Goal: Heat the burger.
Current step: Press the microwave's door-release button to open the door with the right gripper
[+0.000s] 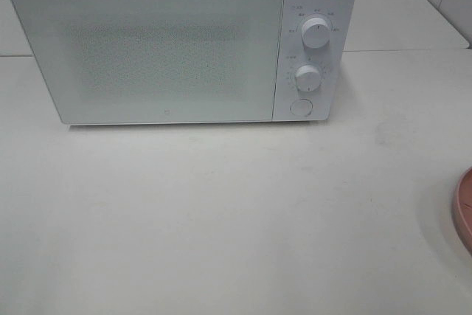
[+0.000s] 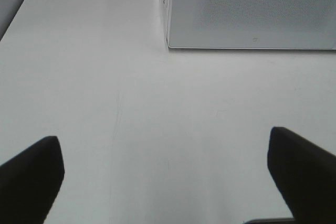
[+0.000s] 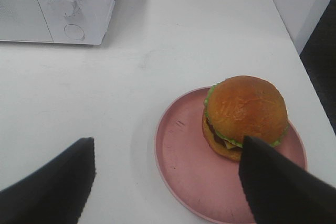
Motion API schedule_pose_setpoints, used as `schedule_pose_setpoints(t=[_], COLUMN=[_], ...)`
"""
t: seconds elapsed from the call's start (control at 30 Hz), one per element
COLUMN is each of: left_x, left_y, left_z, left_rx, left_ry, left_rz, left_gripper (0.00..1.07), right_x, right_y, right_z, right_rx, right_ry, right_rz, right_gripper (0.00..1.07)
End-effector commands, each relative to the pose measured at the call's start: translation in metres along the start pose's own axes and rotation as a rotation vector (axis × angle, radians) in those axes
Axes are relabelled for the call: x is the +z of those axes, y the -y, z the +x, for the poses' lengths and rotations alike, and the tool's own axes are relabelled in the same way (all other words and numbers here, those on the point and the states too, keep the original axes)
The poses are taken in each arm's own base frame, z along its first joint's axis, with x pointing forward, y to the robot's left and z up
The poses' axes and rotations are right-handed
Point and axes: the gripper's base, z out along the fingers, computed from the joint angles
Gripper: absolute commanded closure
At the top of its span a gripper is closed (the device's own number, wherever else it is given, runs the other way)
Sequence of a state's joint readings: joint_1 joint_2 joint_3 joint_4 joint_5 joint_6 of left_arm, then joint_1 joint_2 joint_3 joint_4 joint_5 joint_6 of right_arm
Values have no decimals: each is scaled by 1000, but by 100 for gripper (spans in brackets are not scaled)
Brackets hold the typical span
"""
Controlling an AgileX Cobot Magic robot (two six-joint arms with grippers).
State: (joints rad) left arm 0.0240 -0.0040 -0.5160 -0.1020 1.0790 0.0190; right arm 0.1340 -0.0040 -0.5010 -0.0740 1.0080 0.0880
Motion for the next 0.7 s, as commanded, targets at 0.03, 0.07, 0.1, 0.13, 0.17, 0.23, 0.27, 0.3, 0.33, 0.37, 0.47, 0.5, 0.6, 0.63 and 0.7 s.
schedule_pose_setpoints(t=[0.03, 0.07, 0.1, 0.13, 0.17, 0.23, 0.27, 0.3, 0.33, 0.37, 0.47, 0.5, 0.6, 0.63, 0.7], left_x=[-3, -3, -3, -3, -3, -3, -3, -3, -3, -3, -3, -3, -3, -3, -3], left_y=[1, 1, 1, 1, 1, 1, 1, 1, 1, 1, 1, 1, 1, 1, 1], left_z=[1, 1, 1, 1, 1, 1, 1, 1, 1, 1, 1, 1, 1, 1, 1], left_rx=[-3, -3, -3, -3, -3, -3, -3, -3, -3, -3, -3, -3, -3, -3, -3], left_ry=[31, 31, 31, 31, 31, 31, 31, 31, 31, 31, 31, 31, 31, 31, 31], left_rz=[5, 5, 5, 5, 5, 5, 5, 5, 5, 5, 5, 5, 5, 5, 5], left_gripper=[9, 9, 9, 9, 9, 9, 9, 9, 9, 9, 9, 9, 9, 9, 9], right_x=[-4, -4, -4, -4, -4, -4, -4, -4, -4, -4, -4, -4, -4, -5, -6], right_y=[0, 0, 0, 0, 0, 0, 0, 0, 0, 0, 0, 0, 0, 0, -1], right_z=[1, 1, 1, 1, 1, 1, 1, 1, 1, 1, 1, 1, 1, 0, -2], right_rx=[-10, -10, -10, -10, -10, -10, -10, -10, -10, -10, -10, -10, -10, -5, -4], right_ry=[44, 44, 44, 44, 44, 44, 44, 44, 44, 44, 44, 44, 44, 53, 57], right_rz=[3, 3, 3, 3, 3, 3, 3, 3, 3, 3, 3, 3, 3, -4, -6], right_gripper=[34, 34, 34, 34, 34, 34, 34, 34, 34, 34, 34, 34, 34, 34, 34])
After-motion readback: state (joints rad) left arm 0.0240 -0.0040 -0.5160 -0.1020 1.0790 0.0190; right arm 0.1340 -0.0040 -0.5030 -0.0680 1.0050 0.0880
